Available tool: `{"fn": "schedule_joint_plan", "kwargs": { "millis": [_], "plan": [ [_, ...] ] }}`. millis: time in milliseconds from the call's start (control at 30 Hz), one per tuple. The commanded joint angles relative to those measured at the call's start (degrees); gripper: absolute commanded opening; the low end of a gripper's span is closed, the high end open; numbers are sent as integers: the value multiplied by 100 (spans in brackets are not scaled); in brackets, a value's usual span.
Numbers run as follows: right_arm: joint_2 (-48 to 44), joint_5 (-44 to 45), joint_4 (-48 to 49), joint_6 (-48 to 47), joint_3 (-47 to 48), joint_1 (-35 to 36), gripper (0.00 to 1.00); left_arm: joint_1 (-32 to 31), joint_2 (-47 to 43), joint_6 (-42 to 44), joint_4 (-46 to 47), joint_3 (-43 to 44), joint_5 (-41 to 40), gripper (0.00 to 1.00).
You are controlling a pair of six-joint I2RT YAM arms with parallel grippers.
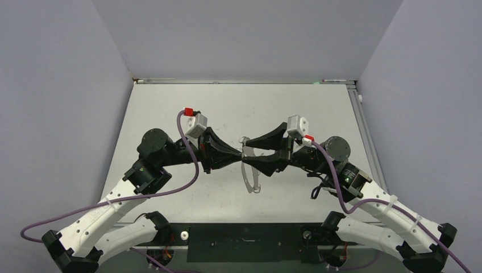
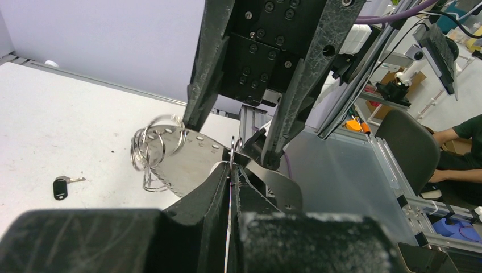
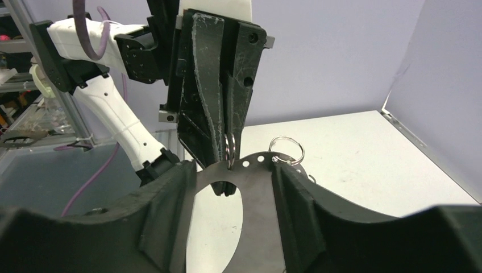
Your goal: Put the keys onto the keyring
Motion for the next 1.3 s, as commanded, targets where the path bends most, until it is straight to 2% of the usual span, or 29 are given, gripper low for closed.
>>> {"fn": "schedule_joint_plan", "kwargs": {
  "millis": [0, 167, 500, 600, 933, 1267],
  "plan": [
    [-56, 62, -162, -122, 276, 17, 41, 20, -111, 138, 253, 84, 42, 0],
    [-5, -142, -151, -91, 349, 17, 33, 23, -91, 175, 223, 71, 33, 0],
    [74, -225, -13, -17, 378, 25, 32, 23, -106, 284, 65, 84, 32, 0],
    [99, -247, 67, 14, 366, 25, 28, 19, -106, 287, 73, 72, 31, 0],
    [197, -353, 227, 125, 344, 25, 25, 12, -97, 300, 82, 20, 22, 0],
    [281, -309, 292, 181, 311, 26, 14, 19, -97, 322, 91, -16, 30, 0]
  ]
}}
